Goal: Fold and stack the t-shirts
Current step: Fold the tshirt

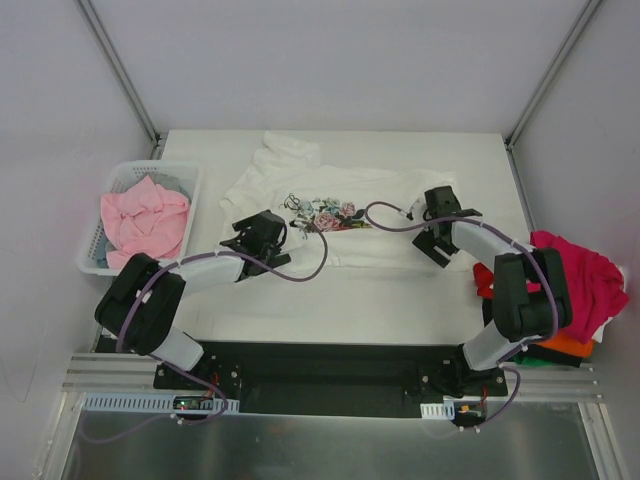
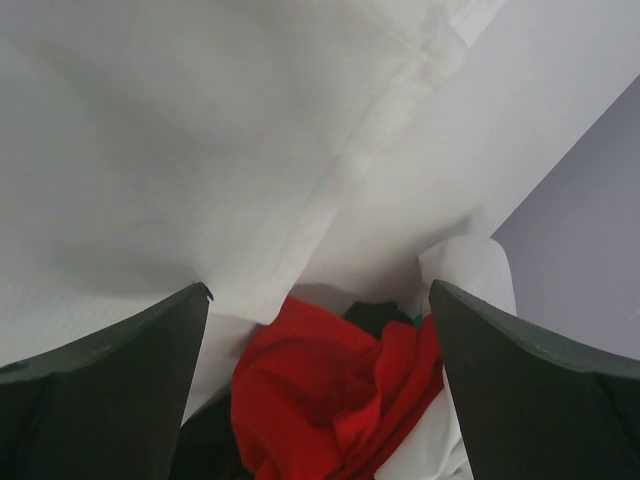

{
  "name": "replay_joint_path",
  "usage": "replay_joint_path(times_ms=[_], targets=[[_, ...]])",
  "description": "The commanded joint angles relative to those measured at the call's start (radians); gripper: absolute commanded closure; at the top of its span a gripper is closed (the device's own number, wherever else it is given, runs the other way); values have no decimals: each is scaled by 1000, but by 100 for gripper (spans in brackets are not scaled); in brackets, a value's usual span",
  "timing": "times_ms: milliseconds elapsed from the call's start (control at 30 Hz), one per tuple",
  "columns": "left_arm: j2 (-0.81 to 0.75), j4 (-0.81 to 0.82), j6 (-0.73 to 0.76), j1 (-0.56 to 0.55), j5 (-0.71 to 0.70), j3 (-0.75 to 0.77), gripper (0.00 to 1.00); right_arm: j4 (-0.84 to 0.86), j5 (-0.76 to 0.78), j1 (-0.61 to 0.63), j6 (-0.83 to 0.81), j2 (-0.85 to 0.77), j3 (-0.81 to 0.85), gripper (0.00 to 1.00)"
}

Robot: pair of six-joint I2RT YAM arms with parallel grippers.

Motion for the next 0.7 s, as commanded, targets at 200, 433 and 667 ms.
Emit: replay_joint_path(times_ms=[200,433,667], targets=[[-167,-64,-37,-25,-51,-75,1,-88,-4,16,36,-177,-45,3],[-125,-64,-40,-25,-32,4,1,-77,-16,19,30,-97,33,3],[-36,-29,-17,-22,-33,52,1,32,-11,19,-3,41,83,3]])
